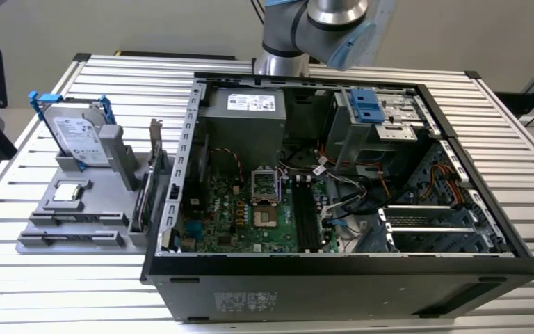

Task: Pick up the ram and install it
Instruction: 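Pick up the ram and move it above insertion slot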

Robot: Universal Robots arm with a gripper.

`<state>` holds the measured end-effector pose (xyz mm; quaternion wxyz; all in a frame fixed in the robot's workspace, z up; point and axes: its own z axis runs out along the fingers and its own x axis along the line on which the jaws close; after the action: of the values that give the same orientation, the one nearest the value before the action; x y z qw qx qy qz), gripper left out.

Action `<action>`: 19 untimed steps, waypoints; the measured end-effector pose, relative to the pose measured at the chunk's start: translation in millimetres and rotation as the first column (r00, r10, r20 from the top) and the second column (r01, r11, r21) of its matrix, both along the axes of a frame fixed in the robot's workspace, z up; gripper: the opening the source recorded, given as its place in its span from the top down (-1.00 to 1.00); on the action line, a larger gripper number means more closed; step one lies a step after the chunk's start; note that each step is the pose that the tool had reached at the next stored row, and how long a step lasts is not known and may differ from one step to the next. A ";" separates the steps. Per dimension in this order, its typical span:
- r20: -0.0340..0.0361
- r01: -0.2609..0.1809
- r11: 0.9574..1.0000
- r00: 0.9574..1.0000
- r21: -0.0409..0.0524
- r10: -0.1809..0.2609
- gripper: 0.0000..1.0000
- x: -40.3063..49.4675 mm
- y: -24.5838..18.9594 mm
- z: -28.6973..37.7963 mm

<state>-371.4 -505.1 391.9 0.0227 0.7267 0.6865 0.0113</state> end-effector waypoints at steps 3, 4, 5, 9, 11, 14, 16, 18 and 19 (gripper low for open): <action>0.000 0.022 1.000 1.000 0.000 -0.022 1.00 -0.2 0.0 0.0; 0.000 0.030 1.000 1.000 0.000 -0.030 1.00 -0.3 0.0 0.0; 0.000 0.037 0.999 0.999 0.000 -0.037 1.00 -0.3 0.0 0.0; 0.000 0.056 0.998 0.998 0.000 -0.056 1.00 -0.4 0.0 0.0; 0.000 0.057 0.998 0.998 0.000 -0.057 1.00 -0.5 0.0 0.0; 0.000 0.058 0.998 0.998 0.000 -0.058 -1.00 -0.4 0.0 0.0; 0.000 0.058 0.998 0.998 0.000 -0.058 -1.00 -0.5 0.0 0.0; 0.000 0.059 0.998 0.998 0.000 -0.059 -1.00 -0.5 0.0 0.0; 0.000 0.059 0.998 0.998 0.000 -0.059 -1.00 -0.5 0.0 0.0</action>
<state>-371.9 -505.1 391.9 0.0230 0.7466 0.6647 0.0107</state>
